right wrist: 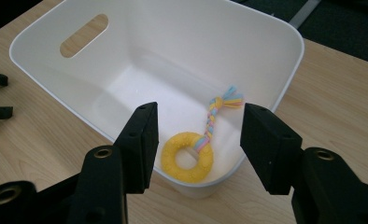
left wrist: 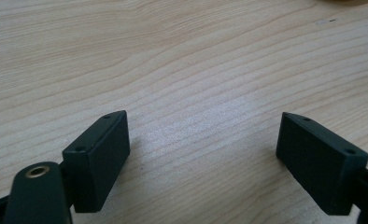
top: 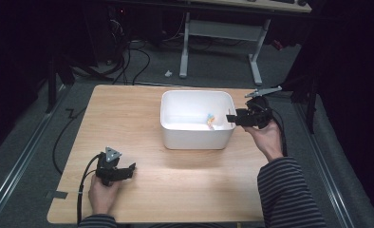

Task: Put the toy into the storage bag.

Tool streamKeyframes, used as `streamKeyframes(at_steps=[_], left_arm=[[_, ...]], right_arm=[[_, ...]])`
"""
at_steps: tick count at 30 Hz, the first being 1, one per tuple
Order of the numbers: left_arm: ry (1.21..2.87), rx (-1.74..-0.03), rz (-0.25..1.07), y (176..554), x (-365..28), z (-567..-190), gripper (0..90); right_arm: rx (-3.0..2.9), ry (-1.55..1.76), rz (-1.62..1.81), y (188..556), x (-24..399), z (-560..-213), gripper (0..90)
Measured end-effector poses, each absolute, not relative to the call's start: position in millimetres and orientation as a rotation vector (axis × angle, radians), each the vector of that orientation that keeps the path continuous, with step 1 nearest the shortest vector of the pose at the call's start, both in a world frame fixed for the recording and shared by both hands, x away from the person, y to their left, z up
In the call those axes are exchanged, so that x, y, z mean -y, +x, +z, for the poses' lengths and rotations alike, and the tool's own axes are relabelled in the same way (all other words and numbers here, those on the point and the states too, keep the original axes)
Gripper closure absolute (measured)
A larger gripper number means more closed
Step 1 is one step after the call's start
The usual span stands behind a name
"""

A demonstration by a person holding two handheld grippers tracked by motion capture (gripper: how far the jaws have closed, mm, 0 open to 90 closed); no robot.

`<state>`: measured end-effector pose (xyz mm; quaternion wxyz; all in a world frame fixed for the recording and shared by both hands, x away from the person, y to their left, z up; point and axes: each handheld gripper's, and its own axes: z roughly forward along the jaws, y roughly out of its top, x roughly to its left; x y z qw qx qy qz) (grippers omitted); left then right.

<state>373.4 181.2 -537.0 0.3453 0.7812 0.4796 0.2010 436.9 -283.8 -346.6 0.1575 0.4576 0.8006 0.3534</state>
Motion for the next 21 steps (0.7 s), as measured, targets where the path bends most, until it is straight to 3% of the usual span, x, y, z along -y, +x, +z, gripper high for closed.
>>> streamKeyframes(at_steps=[21], left_arm=[[2.030, -1.245, 0.524, 373.6, -181.0, -537.0, 17.8]], right_arm=[[-2.193, 1.323, 1.071, 394.7, 320.5, -334.8, 45.4]])
